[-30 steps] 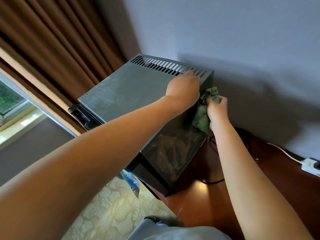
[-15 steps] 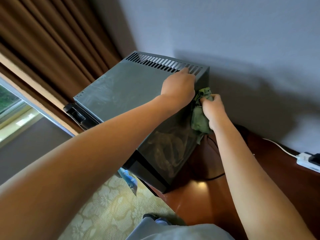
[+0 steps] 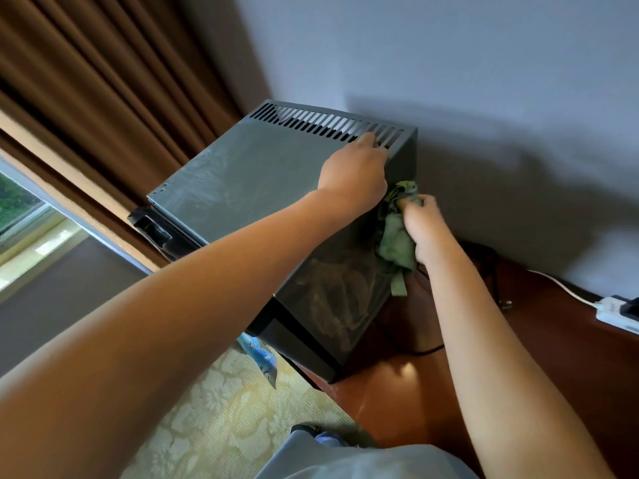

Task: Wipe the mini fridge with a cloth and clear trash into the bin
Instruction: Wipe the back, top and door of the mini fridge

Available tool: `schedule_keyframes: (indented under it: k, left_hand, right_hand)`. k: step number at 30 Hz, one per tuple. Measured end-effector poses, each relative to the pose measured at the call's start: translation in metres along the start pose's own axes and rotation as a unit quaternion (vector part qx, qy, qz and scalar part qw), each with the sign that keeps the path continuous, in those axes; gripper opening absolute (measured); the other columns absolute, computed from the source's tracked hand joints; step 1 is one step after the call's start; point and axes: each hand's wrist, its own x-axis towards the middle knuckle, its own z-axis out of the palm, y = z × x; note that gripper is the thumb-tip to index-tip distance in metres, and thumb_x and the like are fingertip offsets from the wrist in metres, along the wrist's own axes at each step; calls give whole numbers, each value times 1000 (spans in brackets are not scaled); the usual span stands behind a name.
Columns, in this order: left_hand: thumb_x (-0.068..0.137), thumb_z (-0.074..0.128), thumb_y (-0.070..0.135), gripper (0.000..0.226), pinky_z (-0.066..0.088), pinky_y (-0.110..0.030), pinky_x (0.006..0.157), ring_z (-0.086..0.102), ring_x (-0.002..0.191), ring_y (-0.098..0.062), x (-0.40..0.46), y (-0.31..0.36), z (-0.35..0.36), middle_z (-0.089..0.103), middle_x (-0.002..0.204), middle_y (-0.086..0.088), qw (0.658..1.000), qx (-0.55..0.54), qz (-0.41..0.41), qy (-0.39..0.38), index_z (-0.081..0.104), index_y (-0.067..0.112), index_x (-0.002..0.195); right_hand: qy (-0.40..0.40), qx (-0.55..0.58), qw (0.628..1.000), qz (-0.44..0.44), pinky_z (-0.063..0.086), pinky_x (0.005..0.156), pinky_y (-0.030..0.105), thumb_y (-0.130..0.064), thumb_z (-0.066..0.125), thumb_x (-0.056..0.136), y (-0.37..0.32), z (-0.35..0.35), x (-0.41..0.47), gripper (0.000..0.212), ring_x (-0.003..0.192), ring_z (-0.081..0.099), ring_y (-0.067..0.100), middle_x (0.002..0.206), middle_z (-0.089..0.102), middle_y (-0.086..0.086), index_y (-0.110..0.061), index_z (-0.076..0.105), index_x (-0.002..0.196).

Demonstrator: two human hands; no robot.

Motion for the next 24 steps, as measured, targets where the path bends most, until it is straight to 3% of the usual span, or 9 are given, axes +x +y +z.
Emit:
schedule_keyframes:
  k: [4, 7, 10, 13, 16, 19, 21, 24]
  left_hand:
    - [91, 47, 7, 36, 47, -36, 66, 58, 92, -27, 2, -4, 0, 54, 116, -2, 1000, -4, 1, -5, 69, 16, 118]
    - [92, 46, 7, 35, 44, -35, 64, 56, 92, -24, 0, -5, 0, 54, 116, -1, 1000, -10, 0, -5, 69, 15, 117]
    - [91, 46, 4, 48, 51, -36, 75, 57, 102, -24, -3, -4, 0, 54, 124, 0, 1000, -25, 0, -6, 65, 20, 132]
    - [91, 46, 4, 52, 52, -38, 80, 57, 107, -25, -5, -1, 0, 53, 127, 1, 1000, -24, 0, -4, 63, 22, 137]
    - [90, 46, 5, 42, 47, -37, 71, 55, 102, -24, -4, 0, 0, 53, 122, 0, 1000, -10, 1, 2, 68, 18, 123]
    - [89, 46, 5, 29, 39, -36, 65, 54, 95, -25, -3, -1, 0, 53, 116, -2, 1000, -1, -2, 4, 67, 12, 108]
    - [90, 46, 5, 40, 48, -38, 72, 56, 100, -24, -3, -2, 0, 53, 120, -1, 1000, -11, 4, 5, 67, 15, 122]
    - [92, 46, 6, 52, 50, -34, 83, 58, 111, -25, -5, -5, -3, 53, 131, 1, 1000, -13, 27, -6, 60, 20, 141]
  right_hand:
    - [-6, 82, 991, -109, 61, 74, 43, -27, 65, 88, -11, 7, -12, 27, 91, 71, 25, 106, 68, 10, -20, 56, 112]
    - [60, 106, 976, -178, 60, 79, 39, -29, 66, 87, -16, 17, -10, 24, 93, 70, 17, 104, 69, 0, -28, 58, 110]
    - [104, 70, 984, -123, 55, 91, 42, -33, 59, 93, 1, 17, -2, 26, 100, 64, 18, 108, 64, -6, -32, 53, 119]
    - [48, 52, 997, -25, 54, 94, 48, -32, 59, 94, 10, 8, -2, 27, 100, 63, 25, 114, 63, 6, -23, 51, 119]
    - [16, 71, 993, -91, 59, 81, 41, -28, 64, 91, -8, 8, -14, 26, 94, 68, 24, 107, 67, 8, -18, 56, 114]
    - [42, 96, 978, -178, 59, 74, 35, -25, 65, 89, -20, 15, -17, 23, 91, 69, 15, 104, 68, 0, -25, 57, 112]
    - [73, 71, 978, -182, 56, 77, 34, -27, 62, 92, -12, 17, -11, 26, 94, 66, 12, 105, 65, -6, -29, 54, 116]
    - [70, 59, 992, -84, 55, 85, 39, -29, 57, 96, 8, 12, -5, 29, 98, 62, 20, 109, 61, 0, -26, 50, 124]
